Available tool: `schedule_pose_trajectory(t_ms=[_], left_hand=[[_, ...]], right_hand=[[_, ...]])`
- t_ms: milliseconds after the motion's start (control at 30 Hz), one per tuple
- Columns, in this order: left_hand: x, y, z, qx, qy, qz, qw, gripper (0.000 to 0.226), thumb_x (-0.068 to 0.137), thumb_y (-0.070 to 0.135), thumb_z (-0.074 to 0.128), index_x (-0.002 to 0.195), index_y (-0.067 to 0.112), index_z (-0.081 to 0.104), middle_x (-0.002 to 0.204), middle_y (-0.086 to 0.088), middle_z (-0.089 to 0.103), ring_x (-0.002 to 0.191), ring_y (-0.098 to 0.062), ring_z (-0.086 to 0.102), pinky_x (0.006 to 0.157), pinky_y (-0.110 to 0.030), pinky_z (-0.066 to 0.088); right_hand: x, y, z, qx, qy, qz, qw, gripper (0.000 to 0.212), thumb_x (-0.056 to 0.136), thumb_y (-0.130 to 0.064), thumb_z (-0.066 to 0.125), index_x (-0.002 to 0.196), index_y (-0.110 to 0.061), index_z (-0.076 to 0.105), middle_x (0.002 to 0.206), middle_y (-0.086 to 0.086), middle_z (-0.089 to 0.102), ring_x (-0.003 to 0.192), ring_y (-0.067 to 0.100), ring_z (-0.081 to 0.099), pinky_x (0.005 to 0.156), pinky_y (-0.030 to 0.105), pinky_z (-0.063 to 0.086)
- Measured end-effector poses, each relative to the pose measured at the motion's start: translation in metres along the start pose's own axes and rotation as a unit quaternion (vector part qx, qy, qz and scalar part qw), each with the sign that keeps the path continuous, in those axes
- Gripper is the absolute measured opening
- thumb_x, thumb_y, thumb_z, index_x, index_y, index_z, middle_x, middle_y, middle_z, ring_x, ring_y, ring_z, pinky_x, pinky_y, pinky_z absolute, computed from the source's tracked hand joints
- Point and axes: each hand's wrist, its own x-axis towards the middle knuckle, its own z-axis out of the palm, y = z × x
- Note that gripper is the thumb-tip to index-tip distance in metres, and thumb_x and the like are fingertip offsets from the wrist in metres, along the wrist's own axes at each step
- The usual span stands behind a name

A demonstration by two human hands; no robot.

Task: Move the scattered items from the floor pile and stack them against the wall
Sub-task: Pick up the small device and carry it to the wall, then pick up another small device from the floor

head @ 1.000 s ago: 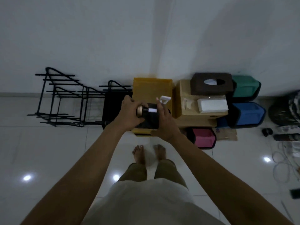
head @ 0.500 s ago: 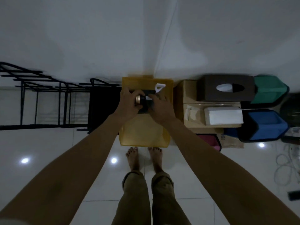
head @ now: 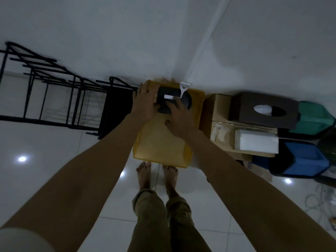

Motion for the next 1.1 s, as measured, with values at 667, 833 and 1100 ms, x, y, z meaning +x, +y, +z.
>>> schedule_pose_trajectory(t_ms=[667,833,1100], left_hand=[[-0.390,0.046,-0.072,-0.356,0.105,-0.217,0.903,0.038,0.093,0.024,0.061,0.130,0.018,0.053,0.123,0.004,0.053,0.103,-0.011,0.053,0.079,-0.009,0.040],[-0.505,0.036,-0.046,-0.391,0.202,-0.323,0.838,0.040,0.093,0.029,0.061,0.131,0.023,0.051,0.128,0.003,0.054,0.104,-0.013,0.056,0.075,-0.016,0.042],[-0.690,0.059,0.029,-0.436,0.329,-0.438,0.714,0.040,0.093,0.029,0.061,0.131,0.024,0.051,0.131,0.002,0.055,0.104,-0.014,0.058,0.076,-0.023,0.045]], right_hand=[[-0.210,-0.156,-0.053,0.053,-0.252,-0.108,0.960,0.051,0.097,-0.030,0.056,0.144,-0.018,0.041,0.136,0.007,0.049,0.100,0.013,0.049,0.064,0.015,0.038],[-0.266,-0.211,-0.015,-0.049,-0.333,-0.203,0.920,0.054,0.095,-0.032,0.060,0.144,-0.019,0.040,0.143,0.010,0.045,0.123,0.019,0.049,0.091,0.024,0.042],[-0.417,-0.271,0.082,-0.210,-0.395,-0.362,0.818,0.058,0.094,-0.036,0.061,0.146,-0.020,0.039,0.141,0.009,0.047,0.123,0.022,0.049,0.099,0.031,0.042]])
